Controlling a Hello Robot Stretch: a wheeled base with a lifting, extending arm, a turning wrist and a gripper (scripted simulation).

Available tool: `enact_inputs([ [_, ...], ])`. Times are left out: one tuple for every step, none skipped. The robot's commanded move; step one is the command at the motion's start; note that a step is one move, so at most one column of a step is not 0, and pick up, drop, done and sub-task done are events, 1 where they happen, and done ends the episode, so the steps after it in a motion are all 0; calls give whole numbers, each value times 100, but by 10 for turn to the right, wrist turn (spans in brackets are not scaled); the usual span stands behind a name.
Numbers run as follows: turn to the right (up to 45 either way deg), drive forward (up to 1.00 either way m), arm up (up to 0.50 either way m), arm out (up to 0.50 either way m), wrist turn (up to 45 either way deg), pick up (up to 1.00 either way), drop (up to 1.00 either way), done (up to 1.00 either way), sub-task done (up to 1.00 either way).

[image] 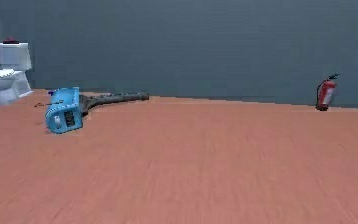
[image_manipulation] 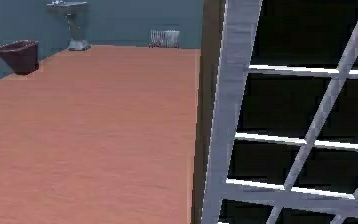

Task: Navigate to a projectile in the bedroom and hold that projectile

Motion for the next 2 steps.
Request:
enact_inputs([
  [-420, 0, 0, 0, 0, 0, 0, 0, 0],
  [0, 50, 0, 0, 0, 0, 0, 0, 0],
])
